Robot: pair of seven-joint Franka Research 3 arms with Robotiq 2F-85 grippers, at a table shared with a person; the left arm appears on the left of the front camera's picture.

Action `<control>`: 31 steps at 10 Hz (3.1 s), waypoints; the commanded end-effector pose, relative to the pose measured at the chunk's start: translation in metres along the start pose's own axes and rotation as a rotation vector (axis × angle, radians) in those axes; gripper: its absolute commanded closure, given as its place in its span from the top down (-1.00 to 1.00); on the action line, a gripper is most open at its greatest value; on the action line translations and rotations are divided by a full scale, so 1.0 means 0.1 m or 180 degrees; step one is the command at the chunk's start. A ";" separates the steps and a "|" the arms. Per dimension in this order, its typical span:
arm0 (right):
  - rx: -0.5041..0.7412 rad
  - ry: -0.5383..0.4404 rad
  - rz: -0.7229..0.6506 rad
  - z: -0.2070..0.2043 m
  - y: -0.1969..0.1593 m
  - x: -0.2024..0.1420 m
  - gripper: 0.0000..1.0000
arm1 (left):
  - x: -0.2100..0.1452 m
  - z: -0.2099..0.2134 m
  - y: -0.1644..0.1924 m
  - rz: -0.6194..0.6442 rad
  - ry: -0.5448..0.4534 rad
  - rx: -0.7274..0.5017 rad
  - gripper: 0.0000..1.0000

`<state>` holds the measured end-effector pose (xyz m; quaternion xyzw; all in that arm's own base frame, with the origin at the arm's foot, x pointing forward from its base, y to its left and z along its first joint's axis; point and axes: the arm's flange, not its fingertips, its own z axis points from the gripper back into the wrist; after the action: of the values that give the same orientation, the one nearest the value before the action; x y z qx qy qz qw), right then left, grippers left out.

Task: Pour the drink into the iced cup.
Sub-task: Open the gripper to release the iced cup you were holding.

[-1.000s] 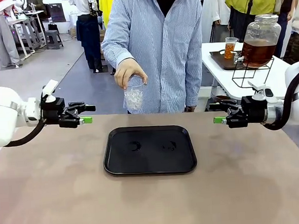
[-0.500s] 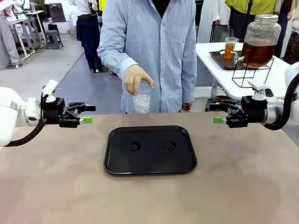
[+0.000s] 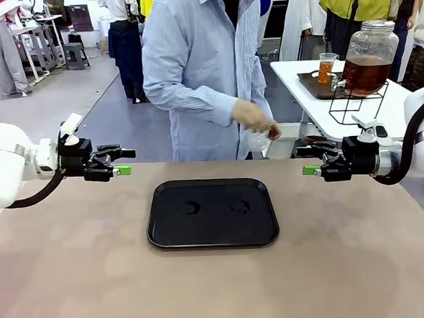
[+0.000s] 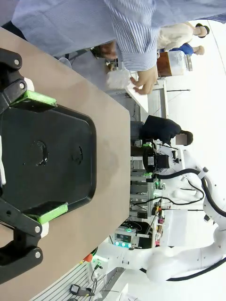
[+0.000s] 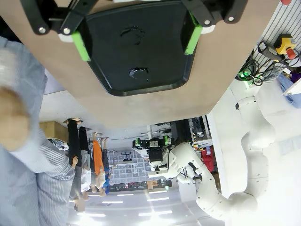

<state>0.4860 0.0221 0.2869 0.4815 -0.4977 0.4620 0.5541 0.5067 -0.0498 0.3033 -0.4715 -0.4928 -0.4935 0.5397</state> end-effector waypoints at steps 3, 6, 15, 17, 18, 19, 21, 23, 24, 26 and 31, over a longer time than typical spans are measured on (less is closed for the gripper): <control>0.0008 0.0008 0.0020 -0.02 -0.01 0.03 1.00 | 0.01 -0.01 0.01 -0.0008 0.0003 0.0002 1.00; 0.0008 0.0008 0.0020 -0.02 -0.01 0.03 1.00 | 0.01 -0.01 0.01 -0.0008 0.0003 0.0002 1.00; 0.0008 0.0008 0.0020 -0.02 -0.01 0.03 1.00 | 0.01 -0.01 0.01 -0.0008 0.0003 0.0002 1.00; 0.0008 0.0008 0.0020 -0.02 -0.01 0.03 1.00 | 0.01 -0.01 0.01 -0.0008 0.0003 0.0002 1.00; 0.0008 0.0008 0.0020 -0.02 -0.01 0.03 1.00 | 0.01 -0.01 0.01 -0.0008 0.0003 0.0002 1.00; 0.0008 0.0008 0.0020 -0.02 -0.01 0.03 1.00 | 0.01 -0.01 0.01 -0.0008 0.0003 0.0002 1.00; 0.0008 0.0008 0.0020 -0.02 -0.01 0.03 1.00 | 0.01 -0.01 0.01 -0.0008 0.0003 0.0002 1.00; 0.0008 0.0008 0.0020 -0.02 -0.01 0.03 1.00 | 0.01 -0.01 0.01 -0.0008 0.0003 0.0002 1.00; 0.0008 0.0008 0.0020 -0.02 -0.01 0.03 1.00 | 0.01 -0.01 0.01 -0.0008 0.0003 0.0002 1.00; 0.0008 0.0008 0.0020 -0.02 -0.01 0.03 1.00 | 0.01 -0.01 0.01 -0.0008 0.0003 0.0002 1.00; 0.0008 0.0008 0.0020 -0.02 -0.01 0.03 1.00 | 0.01 -0.01 0.01 -0.0008 0.0003 0.0002 1.00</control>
<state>0.4860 0.0221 0.2869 0.4815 -0.4977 0.4620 0.5541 0.5068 -0.0498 0.3032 -0.4716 -0.4928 -0.4935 0.5397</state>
